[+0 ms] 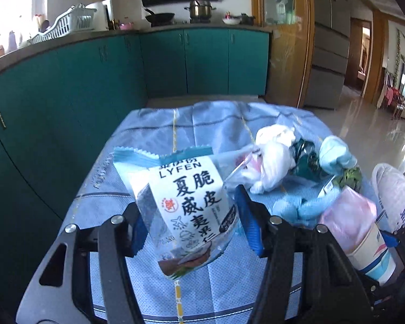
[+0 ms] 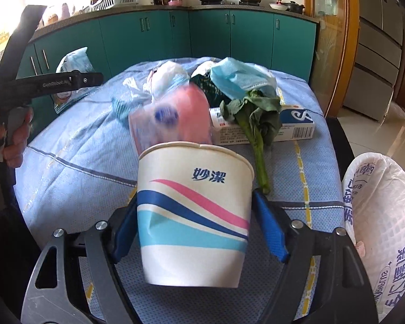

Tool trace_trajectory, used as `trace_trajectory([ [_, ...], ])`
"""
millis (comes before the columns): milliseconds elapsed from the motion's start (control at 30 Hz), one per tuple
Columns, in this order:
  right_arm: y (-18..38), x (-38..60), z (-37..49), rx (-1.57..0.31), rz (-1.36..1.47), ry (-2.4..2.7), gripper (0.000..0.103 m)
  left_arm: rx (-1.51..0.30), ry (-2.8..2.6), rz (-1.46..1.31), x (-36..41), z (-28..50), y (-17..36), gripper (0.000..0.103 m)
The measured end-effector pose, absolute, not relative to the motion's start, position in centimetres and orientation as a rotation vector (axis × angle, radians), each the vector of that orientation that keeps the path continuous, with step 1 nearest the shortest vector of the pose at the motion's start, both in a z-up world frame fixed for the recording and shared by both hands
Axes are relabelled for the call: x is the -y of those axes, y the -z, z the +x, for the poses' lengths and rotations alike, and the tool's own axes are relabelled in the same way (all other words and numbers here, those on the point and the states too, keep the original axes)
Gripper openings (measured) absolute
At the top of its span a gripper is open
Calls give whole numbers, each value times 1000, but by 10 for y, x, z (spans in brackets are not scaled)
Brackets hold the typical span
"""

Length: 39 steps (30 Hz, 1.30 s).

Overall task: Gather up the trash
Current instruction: 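Grasp and lift the white snack bag with the left gripper while the right gripper holds the cup, then carry the cup and snack bag over the bin and open both grippers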

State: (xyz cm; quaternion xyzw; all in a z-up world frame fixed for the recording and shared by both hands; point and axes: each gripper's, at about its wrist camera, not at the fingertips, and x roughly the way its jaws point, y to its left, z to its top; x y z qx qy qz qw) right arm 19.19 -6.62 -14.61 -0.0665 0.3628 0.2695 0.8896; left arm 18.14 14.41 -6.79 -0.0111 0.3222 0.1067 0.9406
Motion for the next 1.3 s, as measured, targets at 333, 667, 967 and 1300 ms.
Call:
trace_trajectory([
  [333, 118, 89, 181, -608, -79, -550, 77, -532, -256, -1, -131, 174, 46, 60],
  [667, 100, 113, 182, -528, -43, -465, 77, -540, -201, 17, -103, 176, 47, 60],
  [967, 99, 155, 194, -521, -58, -227, 77, -536, -40, -9, -34, 182, 33, 62],
  [1300, 99, 242, 184, -515, -14, -5, 77, -556, 100, 56, 50, 186, 44, 63],
])
